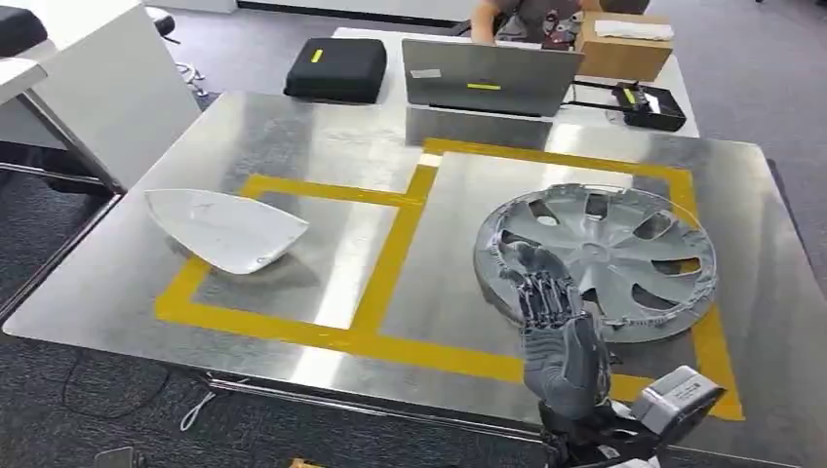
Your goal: Take the parts from the cabinet and place them on the table.
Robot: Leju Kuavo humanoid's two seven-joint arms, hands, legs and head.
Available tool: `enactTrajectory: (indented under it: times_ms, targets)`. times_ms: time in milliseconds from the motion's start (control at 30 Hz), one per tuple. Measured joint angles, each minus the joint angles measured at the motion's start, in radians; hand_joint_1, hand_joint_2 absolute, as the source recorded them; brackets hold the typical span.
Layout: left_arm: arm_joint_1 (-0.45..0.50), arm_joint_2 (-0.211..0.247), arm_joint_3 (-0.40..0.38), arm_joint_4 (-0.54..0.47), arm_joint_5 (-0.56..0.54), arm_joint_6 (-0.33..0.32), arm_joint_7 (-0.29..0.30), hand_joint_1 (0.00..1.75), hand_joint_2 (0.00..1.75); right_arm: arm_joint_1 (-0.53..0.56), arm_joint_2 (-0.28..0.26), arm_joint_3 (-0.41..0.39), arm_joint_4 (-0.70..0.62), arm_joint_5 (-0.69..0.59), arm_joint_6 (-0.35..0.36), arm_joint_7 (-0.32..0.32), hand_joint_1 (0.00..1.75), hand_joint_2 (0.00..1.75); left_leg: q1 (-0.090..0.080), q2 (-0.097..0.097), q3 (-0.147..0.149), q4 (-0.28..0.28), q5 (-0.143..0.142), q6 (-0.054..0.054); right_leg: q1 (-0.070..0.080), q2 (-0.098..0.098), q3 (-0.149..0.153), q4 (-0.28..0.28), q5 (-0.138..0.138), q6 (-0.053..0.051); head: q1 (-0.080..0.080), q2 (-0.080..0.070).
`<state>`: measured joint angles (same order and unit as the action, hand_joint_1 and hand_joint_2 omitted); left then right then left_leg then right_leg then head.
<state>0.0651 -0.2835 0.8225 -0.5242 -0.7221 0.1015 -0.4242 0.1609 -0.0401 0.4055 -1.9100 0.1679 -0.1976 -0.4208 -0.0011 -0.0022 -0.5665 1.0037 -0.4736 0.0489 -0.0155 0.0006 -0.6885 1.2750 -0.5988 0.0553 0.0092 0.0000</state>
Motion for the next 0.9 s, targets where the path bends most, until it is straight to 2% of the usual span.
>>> enactTrajectory:
  times_ms: [33, 67, 100, 133, 233, 267, 300, 333, 400, 433, 467, 500, 533, 567, 600, 633, 667, 733, 767, 800, 833, 867, 900]
  targets:
    - [0.0, -0.002, 0.003, -0.003, -0.001, -0.001, 0.001, 0.0, 0.0, 0.0, 0.0, -0.002, 0.0, 0.0, 0.0, 0.0, 0.0, 0.0, 0.002, 0.0, 0.0, 0.001, 0.0, -0.003, -0.003, -0.001, 0.048, -0.082, 0.042, 0.003, 0.0, 0.0]
    - [0.0, -0.004, 0.003, -0.004, -0.001, -0.003, 0.002, 0.0, 0.0, 0.0, 0.0, -0.003, 0.0, 0.0, 0.0, 0.001, 0.0, 0.0, 0.006, 0.0, 0.0, 0.004, -0.001, -0.008, -0.007, -0.002, 0.112, -0.193, 0.084, 0.005, 0.0, 0.0]
    - [0.0, -0.005, 0.005, -0.007, -0.001, -0.003, 0.003, 0.0, 0.0, -0.002, 0.0, -0.004, 0.0, 0.0, 0.002, 0.001, 0.0, 0.0, 0.005, -0.001, -0.001, 0.008, -0.002, -0.016, -0.009, -0.002, 0.151, -0.268, 0.075, 0.009, 0.001, 0.0]
    - [0.0, -0.007, 0.007, -0.01, -0.001, -0.003, 0.004, 0.0, 0.0, -0.001, 0.0, -0.003, 0.0, 0.0, 0.003, 0.001, 0.0, 0.0, 0.003, -0.004, -0.007, 0.01, -0.002, -0.025, 0.0, 0.005, 0.168, -0.267, 0.081, -0.002, 0.002, 0.0]
    - [0.001, -0.01, 0.011, -0.014, -0.002, -0.003, 0.006, 0.0, 0.0, 0.0, 0.0, -0.005, -0.002, -0.001, 0.004, 0.001, 0.0, 0.0, 0.005, -0.004, -0.005, 0.012, 0.006, -0.043, 0.004, 0.009, 0.158, -0.266, 0.081, -0.023, 0.002, 0.0]
    - [0.001, -0.01, 0.012, -0.015, -0.002, -0.003, 0.006, 0.0, 0.0, 0.001, 0.0, -0.006, -0.002, -0.001, 0.004, 0.001, 0.0, 0.0, 0.006, -0.005, -0.006, 0.016, 0.003, -0.049, -0.001, 0.008, 0.156, -0.273, 0.087, -0.034, 0.002, 0.0]
    - [0.001, -0.01, 0.014, -0.018, -0.002, -0.003, 0.006, 0.0, 0.0, 0.0, 0.0, -0.006, -0.002, 0.0, 0.005, 0.001, 0.0, 0.0, 0.009, -0.004, -0.012, 0.03, -0.02, -0.055, -0.003, 0.005, 0.155, -0.274, 0.092, -0.041, 0.0, 0.0]
    - [0.001, -0.01, 0.016, -0.019, -0.002, -0.003, 0.006, 0.0, 0.0, 0.0, 0.0, -0.007, -0.002, 0.0, 0.005, 0.001, 0.0, 0.0, 0.009, -0.003, -0.027, 0.074, -0.061, -0.06, -0.003, 0.004, 0.15, -0.274, 0.096, -0.048, 0.0, 0.0]
    - [0.001, -0.01, 0.016, -0.02, -0.002, -0.004, 0.006, 0.0, 0.0, 0.001, 0.0, -0.008, -0.002, 0.0, 0.005, 0.001, 0.0, 0.0, 0.011, -0.003, -0.088, 0.237, -0.155, -0.067, -0.001, -0.001, 0.137, -0.273, 0.103, -0.056, 0.0, 0.0]
    - [0.001, -0.01, 0.018, -0.02, -0.003, -0.005, 0.007, 0.0, 0.0, 0.002, 0.0, -0.009, -0.002, -0.001, 0.005, 0.001, 0.0, 0.0, 0.011, -0.003, -0.109, 0.304, -0.181, -0.068, 0.0, -0.002, 0.13, -0.272, 0.107, -0.057, -0.001, 0.0]
    - [0.002, -0.01, 0.02, -0.021, -0.007, -0.006, 0.009, 0.0, 0.0, 0.003, 0.0, -0.009, -0.002, -0.001, 0.006, 0.002, 0.0, 0.0, 0.011, -0.003, -0.109, 0.321, -0.179, -0.068, 0.001, -0.003, 0.125, -0.271, 0.111, -0.056, 0.0, 0.0]
    - [0.003, -0.01, 0.024, -0.023, -0.013, -0.007, 0.01, 0.0, 0.0, 0.003, 0.0, -0.009, -0.002, -0.002, 0.008, 0.002, 0.0, 0.0, 0.011, -0.003, -0.087, 0.295, -0.156, -0.065, 0.003, -0.002, 0.12, -0.27, 0.115, -0.056, 0.0, 0.0]
    - [0.004, -0.01, 0.026, -0.027, -0.015, -0.008, 0.01, 0.0, 0.0, 0.003, 0.0, -0.01, -0.002, -0.004, 0.009, 0.003, 0.0, 0.0, 0.011, -0.003, -0.049, 0.232, -0.12, -0.061, 0.004, -0.002, 0.116, -0.269, 0.118, -0.055, 0.0, 0.0]
    - [0.004, -0.011, 0.028, -0.03, -0.019, -0.01, 0.01, 0.0, 0.0, 0.003, 0.0, -0.01, -0.002, -0.005, 0.01, 0.003, 0.0, 0.0, 0.01, -0.003, 0.011, 0.129, -0.077, -0.054, 0.005, -0.002, 0.114, -0.269, 0.121, -0.054, 0.0, 0.0]
    - [0.004, -0.011, 0.03, -0.035, -0.022, -0.01, 0.01, 0.0, 0.0, 0.003, 0.0, -0.01, -0.002, -0.006, 0.011, 0.003, 0.0, 0.0, 0.008, -0.003, 0.064, 0.038, -0.052, -0.046, 0.006, -0.002, 0.114, -0.269, 0.123, -0.052, 0.0, 0.0]
    - [0.004, -0.011, 0.032, -0.038, -0.023, -0.011, 0.01, 0.0, 0.0, 0.003, 0.0, -0.01, -0.002, -0.006, 0.011, 0.003, 0.0, 0.0, 0.003, -0.003, 0.092, -0.008, -0.067, -0.04, 0.009, -0.002, 0.111, -0.268, 0.127, -0.046, 0.0, 0.0]
    - [0.003, -0.013, 0.034, -0.039, -0.023, -0.011, 0.01, 0.0, 0.0, 0.002, 0.0, -0.01, -0.002, -0.006, 0.012, 0.003, 0.0, 0.0, 0.002, -0.004, 0.086, -0.009, -0.057, -0.04, 0.009, -0.002, 0.109, -0.269, 0.132, -0.039, 0.001, 0.0]
    - [0.005, -0.016, 0.037, -0.043, -0.022, -0.011, 0.011, 0.0, 0.0, 0.002, 0.0, -0.01, -0.002, -0.007, 0.012, 0.003, 0.0, 0.0, -0.002, -0.004, 0.079, -0.012, -0.057, -0.037, 0.006, -0.002, 0.109, -0.272, 0.14, -0.028, 0.002, 0.0]
    - [0.006, -0.016, 0.04, -0.045, -0.023, -0.011, 0.011, 0.0, 0.0, 0.002, 0.0, -0.01, -0.002, -0.008, 0.012, 0.003, 0.0, 0.0, -0.001, -0.003, 0.078, -0.02, -0.048, -0.028, 0.007, -0.002, 0.109, -0.274, 0.145, -0.021, 0.0, 0.0]
    - [0.006, -0.019, 0.043, -0.047, -0.025, -0.011, 0.011, 0.0, 0.0, 0.003, 0.0, -0.011, -0.002, -0.008, 0.013, 0.003, 0.0, 0.0, 0.006, 0.002, 0.077, -0.028, -0.036, -0.02, 0.004, -0.001, 0.103, -0.263, 0.128, -0.017, 0.001, 0.0]
    - [0.005, -0.021, 0.043, -0.05, -0.029, -0.013, 0.011, 0.0, 0.0, 0.002, 0.0, -0.011, -0.002, -0.009, 0.014, 0.003, 0.0, 0.0, 0.005, 0.002, 0.069, -0.029, -0.03, -0.014, 0.004, -0.002, 0.082, -0.231, 0.085, -0.012, 0.003, 0.0]
    - [0.005, -0.022, 0.045, -0.052, -0.037, -0.019, 0.011, 0.0, 0.0, 0.002, 0.0, -0.011, -0.002, -0.01, 0.017, 0.004, 0.0, 0.0, 0.005, 0.002, 0.059, -0.028, -0.024, -0.008, 0.004, -0.001, 0.058, -0.161, 0.032, -0.009, 0.005, 0.0]
    - [0.006, -0.021, 0.045, -0.053, -0.048, -0.03, 0.007, 0.0, 0.0, 0.003, 0.0, -0.011, -0.002, -0.01, 0.019, 0.004, 0.0, 0.0, 0.004, 0.004, 0.05, -0.028, -0.018, -0.006, 0.003, -0.001, 0.029, -0.079, -0.013, -0.005, 0.004, 0.0]
